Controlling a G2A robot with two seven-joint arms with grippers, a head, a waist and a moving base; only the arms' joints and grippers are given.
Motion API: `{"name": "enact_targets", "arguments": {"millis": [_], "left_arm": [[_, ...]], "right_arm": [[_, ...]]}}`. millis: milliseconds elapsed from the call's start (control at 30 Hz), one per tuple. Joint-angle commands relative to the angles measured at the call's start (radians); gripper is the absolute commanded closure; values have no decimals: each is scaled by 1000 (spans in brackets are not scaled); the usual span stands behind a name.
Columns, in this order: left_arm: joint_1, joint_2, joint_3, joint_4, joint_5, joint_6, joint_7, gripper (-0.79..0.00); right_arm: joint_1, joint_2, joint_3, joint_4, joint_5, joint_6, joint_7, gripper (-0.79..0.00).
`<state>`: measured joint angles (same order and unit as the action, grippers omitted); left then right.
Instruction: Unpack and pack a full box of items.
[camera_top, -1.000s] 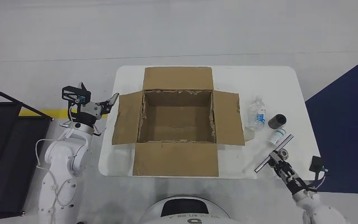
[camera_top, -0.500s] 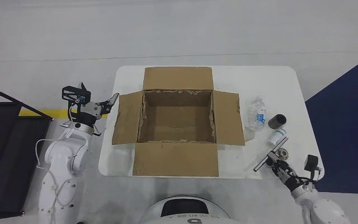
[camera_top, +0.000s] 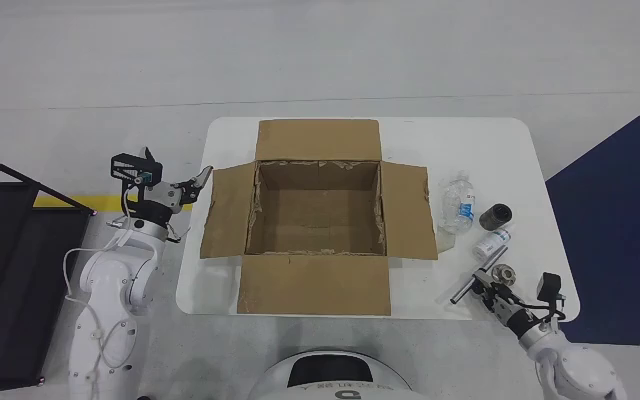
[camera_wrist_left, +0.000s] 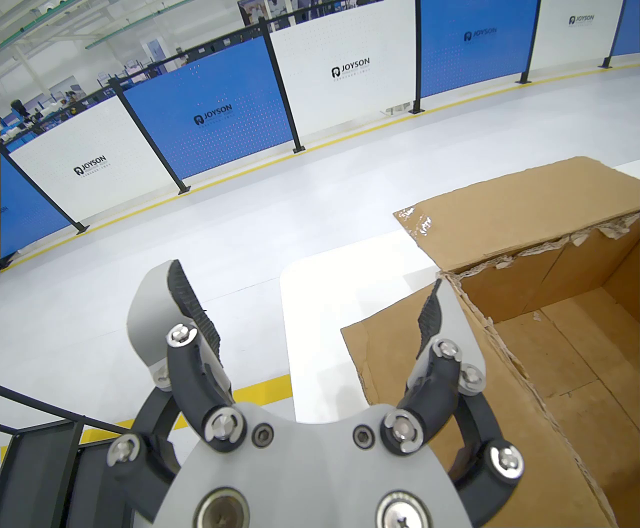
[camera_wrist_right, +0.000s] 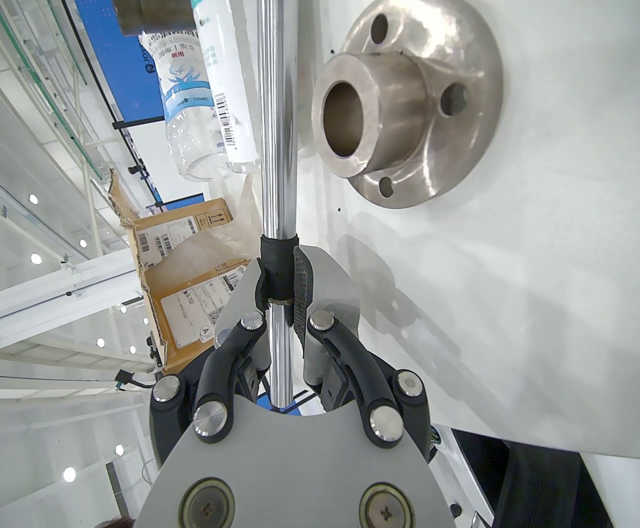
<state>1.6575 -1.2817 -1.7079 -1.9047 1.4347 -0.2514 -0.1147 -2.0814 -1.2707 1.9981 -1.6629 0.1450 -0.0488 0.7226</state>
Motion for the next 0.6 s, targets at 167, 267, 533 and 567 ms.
{"name": "enact_targets", "arguments": {"millis": [167,267,533,567], "left_arm": [[0,0,0,0,0,0,0,-785],[0,0,0,0,0,0,0,-785],[0,0,0,0,0,0,0,-785],[0,0,0,0,0,0,0,-785]], "right_arm": [[31,9,-5,-14,-23,46,25,0],[41,13,-7,-17,-30,65,37,0],[69,21,-17,-6,-36,93,57,0],[72,22,-19,-4,-41,95,57,-18]]}}
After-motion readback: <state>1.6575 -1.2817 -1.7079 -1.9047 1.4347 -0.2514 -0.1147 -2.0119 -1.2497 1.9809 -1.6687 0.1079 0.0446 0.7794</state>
